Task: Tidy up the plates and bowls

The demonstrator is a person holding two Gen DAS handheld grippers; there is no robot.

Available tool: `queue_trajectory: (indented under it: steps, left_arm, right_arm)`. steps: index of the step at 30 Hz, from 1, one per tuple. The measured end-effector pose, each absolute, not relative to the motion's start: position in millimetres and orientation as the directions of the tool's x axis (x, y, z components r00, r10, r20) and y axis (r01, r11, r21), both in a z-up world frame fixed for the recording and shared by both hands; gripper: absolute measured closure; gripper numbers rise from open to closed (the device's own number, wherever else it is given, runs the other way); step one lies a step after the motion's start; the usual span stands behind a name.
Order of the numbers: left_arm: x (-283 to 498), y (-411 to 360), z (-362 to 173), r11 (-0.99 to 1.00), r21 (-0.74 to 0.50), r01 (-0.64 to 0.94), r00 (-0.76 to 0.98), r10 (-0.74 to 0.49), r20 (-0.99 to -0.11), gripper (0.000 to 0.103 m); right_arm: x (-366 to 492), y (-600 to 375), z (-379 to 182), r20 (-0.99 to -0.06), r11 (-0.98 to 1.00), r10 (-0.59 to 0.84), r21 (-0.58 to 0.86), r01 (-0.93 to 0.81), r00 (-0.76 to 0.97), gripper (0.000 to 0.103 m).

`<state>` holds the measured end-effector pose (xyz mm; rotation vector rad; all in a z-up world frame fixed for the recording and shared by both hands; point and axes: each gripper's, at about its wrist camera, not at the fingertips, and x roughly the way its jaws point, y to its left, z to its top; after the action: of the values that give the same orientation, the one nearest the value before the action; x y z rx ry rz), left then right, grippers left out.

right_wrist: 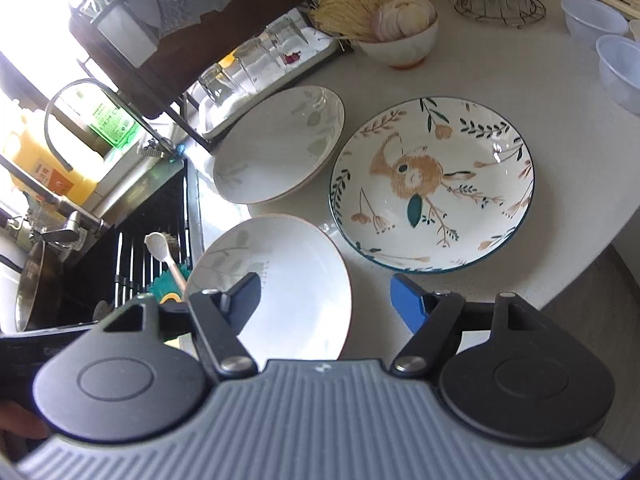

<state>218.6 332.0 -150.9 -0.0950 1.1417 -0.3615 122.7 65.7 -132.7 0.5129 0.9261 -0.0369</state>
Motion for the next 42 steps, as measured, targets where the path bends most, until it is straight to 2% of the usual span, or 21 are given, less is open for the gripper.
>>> queue_trajectory:
  steps: [6, 9, 10, 13, 19, 22, 26, 30, 42]
  left_arm:
    - [229.0, 348.7, -177.0, 0.929, -0.306, 0.207, 0.318, -0.36, -0.877, 0.037]
    - [235.8, 353.4, -187.1, 0.922, -0.333, 0.198, 0.303, -0.381, -0.874, 0.045]
    - [238.3, 354.4, -190.0, 0.923, -0.334, 0.191, 0.298, -0.378, -0.876, 0.049]
    - [245.1, 357.9, -196.5, 0.929, -0.327, 0.171, 0.303, -0.366, -0.88, 0.054]
    - [251.7, 363.9, -207.9, 0.929, -0.339, 0.146, 0.29, -0.368, -0.884, 0.068]
    - [253.5, 362.8, -209.7, 0.928, -0.334, 0.165, 0.285, -0.369, -0.884, 0.07]
    - [253.8, 360.7, -209.4, 0.926, -0.321, 0.198, 0.289, -0.368, -0.884, 0.071]
    - [252.9, 355.7, -205.9, 0.921, -0.312, 0.232, 0.291, -0.372, -0.881, 0.082]
    - [246.9, 366.0, -183.0, 0.916, -0.321, 0.243, 0.336, -0.389, -0.858, 0.082]
  right_arm:
    - [126.1, 73.0, -154.5, -0.791, 0.87, 0.183, 0.407, 0.279, 0.583, 0.05]
    - [128.4, 74.0, -163.1, -0.799, 0.868, 0.172, 0.399, 0.295, 0.576, 0.059]
    - [129.3, 74.0, -165.6, -0.802, 0.866, 0.171, 0.399, 0.3, 0.573, 0.066]
    - [131.6, 73.1, -173.2, -0.805, 0.858, 0.177, 0.409, 0.312, 0.567, 0.074]
    - [139.7, 73.2, -182.7, -0.799, 0.857, 0.214, 0.43, 0.285, 0.562, 0.076]
    - [141.5, 75.8, -184.7, -0.81, 0.874, 0.198, 0.401, 0.275, 0.551, 0.083]
    - [141.2, 71.5, -188.4, -0.806, 0.852, 0.209, 0.428, 0.301, 0.553, 0.086]
    - [140.9, 73.0, -187.6, -0.808, 0.862, 0.204, 0.416, 0.29, 0.552, 0.086]
    - [140.5, 76.4, -170.9, -0.779, 0.87, 0.234, 0.434, 0.232, 0.581, 0.086]
